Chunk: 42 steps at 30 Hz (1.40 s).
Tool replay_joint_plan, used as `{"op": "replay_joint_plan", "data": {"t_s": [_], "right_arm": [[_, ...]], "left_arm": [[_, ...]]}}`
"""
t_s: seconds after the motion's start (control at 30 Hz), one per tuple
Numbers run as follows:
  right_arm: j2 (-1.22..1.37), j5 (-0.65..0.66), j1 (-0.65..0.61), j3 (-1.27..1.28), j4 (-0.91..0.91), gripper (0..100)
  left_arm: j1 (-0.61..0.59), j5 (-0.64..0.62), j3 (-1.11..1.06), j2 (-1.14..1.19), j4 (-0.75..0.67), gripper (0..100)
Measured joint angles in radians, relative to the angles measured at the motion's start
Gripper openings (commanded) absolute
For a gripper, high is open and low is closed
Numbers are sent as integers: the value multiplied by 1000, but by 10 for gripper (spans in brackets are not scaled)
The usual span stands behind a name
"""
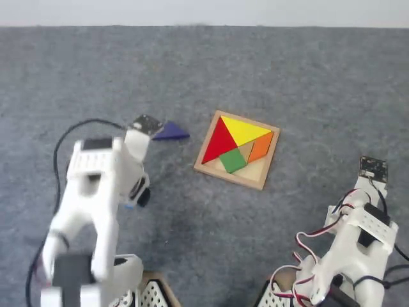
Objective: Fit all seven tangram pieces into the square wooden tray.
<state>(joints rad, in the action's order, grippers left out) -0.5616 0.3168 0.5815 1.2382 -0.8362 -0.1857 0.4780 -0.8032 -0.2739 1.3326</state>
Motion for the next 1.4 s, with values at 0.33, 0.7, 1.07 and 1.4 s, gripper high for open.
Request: {"op": "replay_joint_plan", "data": {"t_s": [0.33,0.7,1.07,1.4], "right_arm": [[0,0,0,0,0,126],[0,0,0,0,0,126],[0,0,0,0,0,126],[0,0,0,0,0,126]], "left_arm": [[3,83,-172,-221,-83,202],[49,86,-97,-41,-117,178],[6,86,77,284,-126,168],[9,92,101,338,-129,119]]}}
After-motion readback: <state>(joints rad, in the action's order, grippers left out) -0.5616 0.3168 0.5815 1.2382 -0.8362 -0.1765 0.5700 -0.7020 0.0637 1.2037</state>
